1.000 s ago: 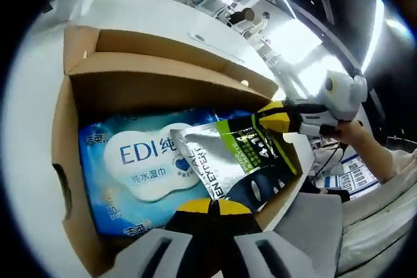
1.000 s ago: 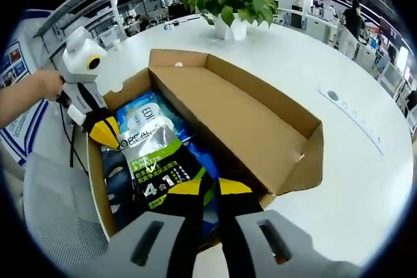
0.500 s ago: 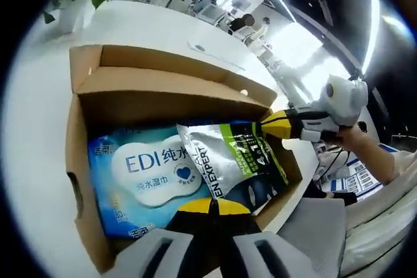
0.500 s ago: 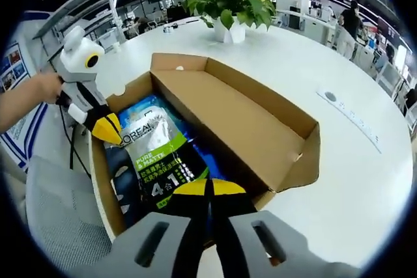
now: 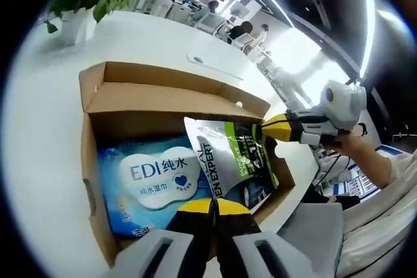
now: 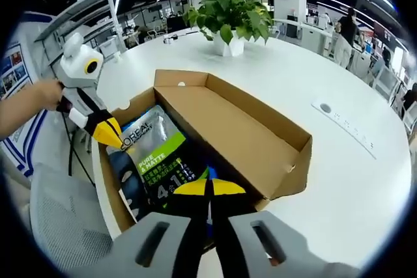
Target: Operate the shoe box by opening the lid, removing the specified soft item, and placing it in the target area until the item is outside and the box remains undamaged.
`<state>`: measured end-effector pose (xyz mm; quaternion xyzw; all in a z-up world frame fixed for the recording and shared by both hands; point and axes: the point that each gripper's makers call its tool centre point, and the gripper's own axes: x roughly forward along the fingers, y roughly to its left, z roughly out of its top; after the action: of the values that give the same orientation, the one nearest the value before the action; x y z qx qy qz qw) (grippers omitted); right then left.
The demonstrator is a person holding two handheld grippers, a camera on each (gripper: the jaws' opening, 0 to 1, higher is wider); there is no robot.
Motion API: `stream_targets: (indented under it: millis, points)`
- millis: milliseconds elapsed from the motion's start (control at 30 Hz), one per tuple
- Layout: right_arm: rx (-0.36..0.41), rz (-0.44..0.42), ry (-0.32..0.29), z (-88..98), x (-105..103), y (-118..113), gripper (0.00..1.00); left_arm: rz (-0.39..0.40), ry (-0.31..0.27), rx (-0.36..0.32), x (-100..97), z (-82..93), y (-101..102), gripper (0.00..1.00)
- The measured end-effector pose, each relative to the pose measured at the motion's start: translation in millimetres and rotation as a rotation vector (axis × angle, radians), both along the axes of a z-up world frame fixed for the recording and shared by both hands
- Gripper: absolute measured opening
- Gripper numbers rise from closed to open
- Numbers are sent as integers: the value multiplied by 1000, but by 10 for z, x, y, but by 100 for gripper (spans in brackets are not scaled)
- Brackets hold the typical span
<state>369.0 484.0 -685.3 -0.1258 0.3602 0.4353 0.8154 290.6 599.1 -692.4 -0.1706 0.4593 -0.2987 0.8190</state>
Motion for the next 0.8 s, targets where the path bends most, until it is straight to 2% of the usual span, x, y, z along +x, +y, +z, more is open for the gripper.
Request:
stream_targets:
  millis: [500,800]
  points:
    - [25,-16,-48,311,56,-83,0,11,-65,8,87,256,-84,0]
    - [18,-34,-83,464,102,-268,0,-9,-103,6,144,415,-274,0]
